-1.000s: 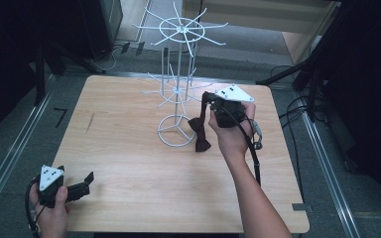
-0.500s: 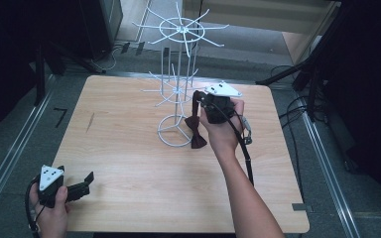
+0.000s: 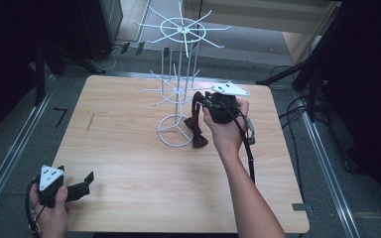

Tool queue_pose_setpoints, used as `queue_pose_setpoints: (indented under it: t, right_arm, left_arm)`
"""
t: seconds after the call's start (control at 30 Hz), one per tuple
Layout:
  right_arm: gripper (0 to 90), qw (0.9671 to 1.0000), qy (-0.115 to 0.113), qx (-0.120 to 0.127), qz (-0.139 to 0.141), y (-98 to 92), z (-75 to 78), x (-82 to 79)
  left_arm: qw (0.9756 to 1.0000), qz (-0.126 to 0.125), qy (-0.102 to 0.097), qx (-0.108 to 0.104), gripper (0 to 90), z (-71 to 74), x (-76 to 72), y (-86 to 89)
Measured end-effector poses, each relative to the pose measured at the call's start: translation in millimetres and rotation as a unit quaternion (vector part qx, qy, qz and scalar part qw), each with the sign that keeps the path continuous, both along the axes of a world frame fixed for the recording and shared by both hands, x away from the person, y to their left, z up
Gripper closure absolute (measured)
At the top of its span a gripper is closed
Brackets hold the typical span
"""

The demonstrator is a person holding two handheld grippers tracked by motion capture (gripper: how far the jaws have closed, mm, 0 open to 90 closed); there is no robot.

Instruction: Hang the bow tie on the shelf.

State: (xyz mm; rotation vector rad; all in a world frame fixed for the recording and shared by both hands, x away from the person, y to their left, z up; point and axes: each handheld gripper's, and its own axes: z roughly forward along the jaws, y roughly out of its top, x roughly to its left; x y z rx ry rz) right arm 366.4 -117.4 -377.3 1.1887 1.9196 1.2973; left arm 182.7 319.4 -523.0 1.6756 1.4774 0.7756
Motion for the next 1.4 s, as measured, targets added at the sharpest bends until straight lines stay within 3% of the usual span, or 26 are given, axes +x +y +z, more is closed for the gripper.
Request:
queue_pose_setpoints:
  t: [0.2, 0.33, 0.7, 0.93, 1.03, 1.17, 1.33, 1.4]
  right_arm:
    - [64.8, 0.9999, 0.003, 0.011, -0.012, -6.8, 1.5, 0.2]
    - [55.0, 0.9998, 0.0, 0.0, -0.021, -4.8, 2.4, 0.6]
    - [43.6, 0.9995, -0.015, -0.02, -0.017, 15.7, 6.9, -2.9]
    - [36.1, 0.9998, -0.011, -0.003, -0.017, 12.9, 2.2, -10.0]
    - [35.9, 0.9997, -0.015, 0.003, -0.019, 11.6, 3.8, -12.8]
    - [41.5, 0.9994, -0.016, -0.014, -0.029, 7.9, 3.9, -11.8]
    - [42.7, 0.9997, 0.005, 0.016, -0.021, -2.8, -1.2, -7.7]
    - [42.2, 0.9995, 0.006, 0.015, -0.026, -4.9, -1.6, -7.5]
  left_arm:
    - [1.0, 0.0, -0.001, 0.001, 0.2, -0.2, 0.1, -0.2]
    - [1.0, 0.0, 0.0, 0.002, 0.1, -0.1, 0.2, -0.3]
    - [1.0, -0.001, -0.002, -0.002, 0.1, 0.1, 0.0, 0.3]
    - [1.0, -0.001, 0.0, -0.002, 0.1, 0.1, 0.1, 0.2]
    - [1.0, -0.001, -0.001, -0.001, 0.1, 0.0, 0.2, 0.0]
    - [1.0, 0.0, -0.001, -0.001, 0.1, 0.0, 0.2, 0.0]
    - [1.0, -0.001, 0.0, -0.001, 0.1, 0.0, 0.2, 0.0]
    - [1.0, -0.001, 0.0, -0.001, 0.1, 0.0, 0.2, 0.1]
